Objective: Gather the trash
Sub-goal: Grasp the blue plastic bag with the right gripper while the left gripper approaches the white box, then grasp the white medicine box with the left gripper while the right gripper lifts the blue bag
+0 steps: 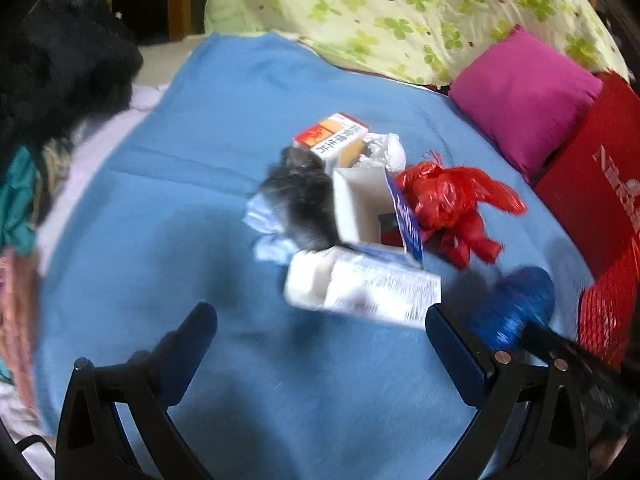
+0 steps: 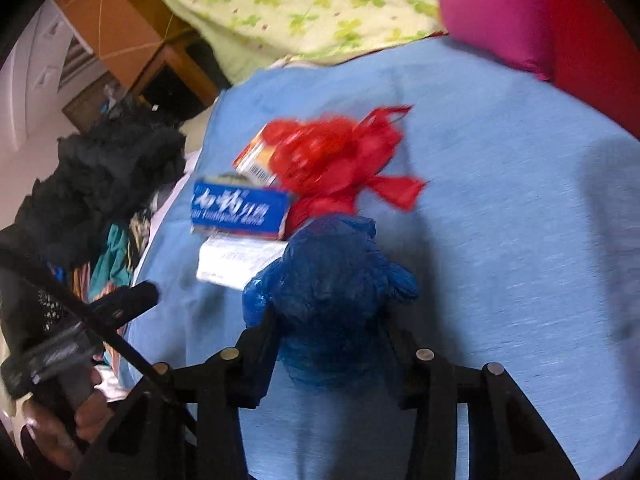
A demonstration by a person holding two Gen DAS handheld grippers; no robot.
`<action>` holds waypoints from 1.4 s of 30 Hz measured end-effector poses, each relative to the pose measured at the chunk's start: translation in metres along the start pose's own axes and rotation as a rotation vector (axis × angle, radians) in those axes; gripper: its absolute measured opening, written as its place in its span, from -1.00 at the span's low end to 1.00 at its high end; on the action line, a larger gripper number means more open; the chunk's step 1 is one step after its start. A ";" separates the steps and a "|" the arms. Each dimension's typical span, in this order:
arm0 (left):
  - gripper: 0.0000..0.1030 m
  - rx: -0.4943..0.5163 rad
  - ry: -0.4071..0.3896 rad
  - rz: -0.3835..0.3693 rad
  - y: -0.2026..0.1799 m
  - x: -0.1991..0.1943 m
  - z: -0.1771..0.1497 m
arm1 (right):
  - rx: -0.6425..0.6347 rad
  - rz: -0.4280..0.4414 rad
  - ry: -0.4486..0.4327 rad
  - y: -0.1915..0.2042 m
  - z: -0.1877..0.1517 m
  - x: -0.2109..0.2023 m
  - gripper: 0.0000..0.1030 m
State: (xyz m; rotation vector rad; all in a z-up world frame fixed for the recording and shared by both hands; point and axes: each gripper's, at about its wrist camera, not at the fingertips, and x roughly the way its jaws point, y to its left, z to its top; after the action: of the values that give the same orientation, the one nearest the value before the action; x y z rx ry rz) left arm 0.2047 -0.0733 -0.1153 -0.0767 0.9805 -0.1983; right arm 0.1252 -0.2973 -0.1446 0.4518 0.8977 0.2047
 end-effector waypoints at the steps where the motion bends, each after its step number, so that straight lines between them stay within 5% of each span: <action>1: 1.00 -0.012 0.008 0.003 -0.002 0.008 0.003 | 0.009 -0.010 -0.019 -0.006 0.001 -0.007 -0.08; 6: 0.92 -0.105 0.049 -0.037 -0.003 0.038 0.010 | -0.015 -0.072 -0.073 -0.022 0.005 -0.029 -0.08; 11: 0.22 -0.143 0.103 -0.097 -0.010 0.052 0.004 | -0.014 -0.080 -0.077 -0.029 0.005 -0.035 -0.08; 13: 0.11 -0.138 0.089 -0.099 -0.013 0.051 0.000 | -0.017 -0.079 -0.083 -0.029 0.005 -0.037 -0.08; 17: -0.59 -0.146 0.056 -0.137 -0.013 0.043 -0.007 | -0.026 -0.071 -0.100 -0.028 0.005 -0.041 -0.08; 20: -0.83 -0.152 0.064 -0.163 -0.013 0.037 -0.013 | -0.036 -0.068 -0.109 -0.027 0.006 -0.042 -0.08; 28: -0.82 0.043 0.041 -0.193 -0.038 0.002 -0.044 | -0.002 -0.097 -0.122 -0.037 0.006 -0.047 -0.08; 30: -0.68 0.048 0.024 -0.167 -0.041 0.000 -0.038 | 0.002 -0.098 -0.122 -0.039 0.006 -0.047 -0.08; 35: 0.40 -0.084 -0.052 -0.089 -0.025 -0.006 -0.011 | 0.005 -0.095 -0.120 -0.041 0.007 -0.047 -0.08; 42: 0.44 -0.149 -0.072 0.029 -0.015 0.008 0.019 | 0.000 -0.079 -0.116 -0.039 0.007 -0.045 -0.08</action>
State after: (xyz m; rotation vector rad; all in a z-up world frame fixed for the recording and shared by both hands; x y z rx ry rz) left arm 0.2229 -0.0898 -0.1084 -0.2043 0.9234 -0.0955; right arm 0.1026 -0.3499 -0.1268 0.4227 0.7999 0.1052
